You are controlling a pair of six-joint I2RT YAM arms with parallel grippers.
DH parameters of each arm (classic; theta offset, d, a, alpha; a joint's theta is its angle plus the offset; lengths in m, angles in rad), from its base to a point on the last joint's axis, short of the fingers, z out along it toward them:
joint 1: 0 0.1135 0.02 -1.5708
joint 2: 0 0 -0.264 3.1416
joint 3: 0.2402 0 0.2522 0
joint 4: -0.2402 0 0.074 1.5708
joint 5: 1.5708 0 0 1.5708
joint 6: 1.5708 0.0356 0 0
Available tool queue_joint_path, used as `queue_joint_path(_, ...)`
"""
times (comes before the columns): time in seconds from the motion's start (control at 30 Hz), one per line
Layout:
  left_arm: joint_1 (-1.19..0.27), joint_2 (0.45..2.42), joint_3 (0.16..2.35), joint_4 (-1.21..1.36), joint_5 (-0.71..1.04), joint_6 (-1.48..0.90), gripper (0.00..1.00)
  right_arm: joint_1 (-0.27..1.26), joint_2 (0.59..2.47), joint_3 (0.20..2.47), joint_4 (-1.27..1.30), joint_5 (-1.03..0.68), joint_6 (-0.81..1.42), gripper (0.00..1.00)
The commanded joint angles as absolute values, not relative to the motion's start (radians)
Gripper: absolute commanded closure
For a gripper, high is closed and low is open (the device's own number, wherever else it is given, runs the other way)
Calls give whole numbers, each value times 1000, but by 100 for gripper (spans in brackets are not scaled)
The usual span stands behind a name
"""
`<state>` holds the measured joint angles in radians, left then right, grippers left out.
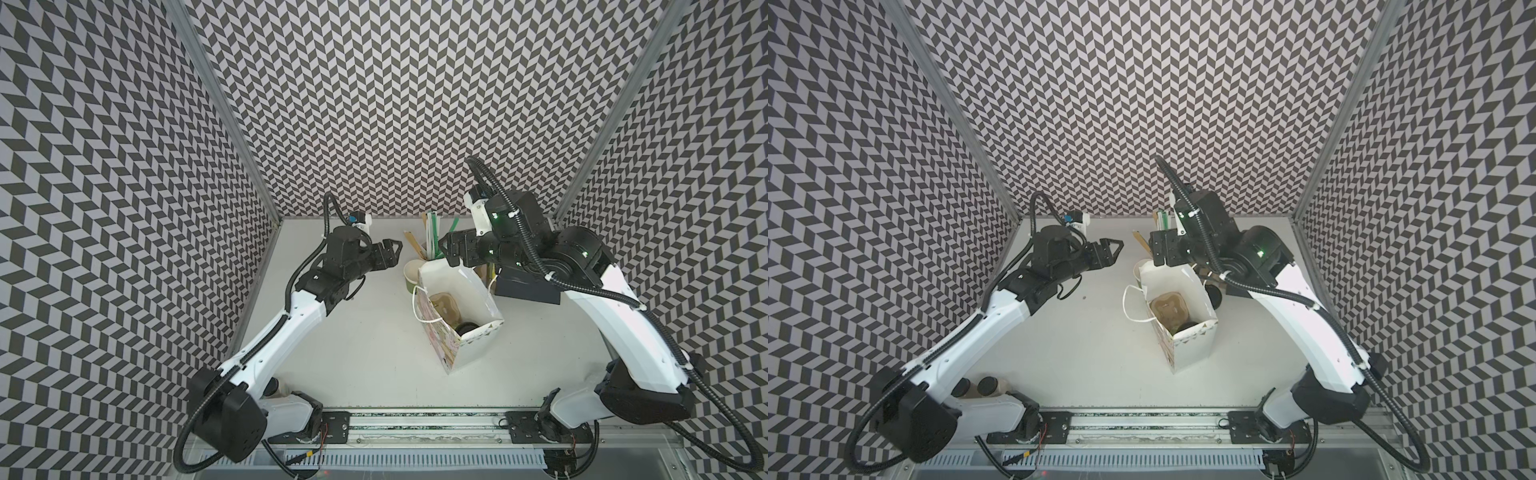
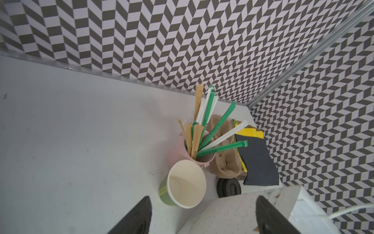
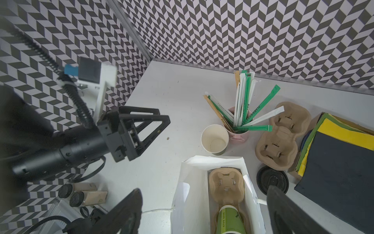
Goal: Pack the takeout coffee
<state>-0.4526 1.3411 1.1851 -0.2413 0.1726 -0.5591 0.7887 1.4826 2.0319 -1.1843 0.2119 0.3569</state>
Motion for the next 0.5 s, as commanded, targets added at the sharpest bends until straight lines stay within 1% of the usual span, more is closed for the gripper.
queue_joint_path(0.0,-449,1432,1287,-261,204,-585,21,786,1399,1996,-1127,273,341,6)
queue_joint_path(0.17,-465,1550,1379,-288,206,-585,29,786,1324,1914,-1103,314,341,6)
queue_joint_path(0.27,-483,1601,1432,-321,169,-567,35,786,1301,1896,-1103,323,339,6)
queue_joint_path(0.4,-498,1651,1473,-341,128,-552,37,785,1282,1890,-1111,325,335,6)
queue_joint_path(0.47,-507,1668,1484,-338,112,-546,40,786,1271,1875,-1108,322,334,6)
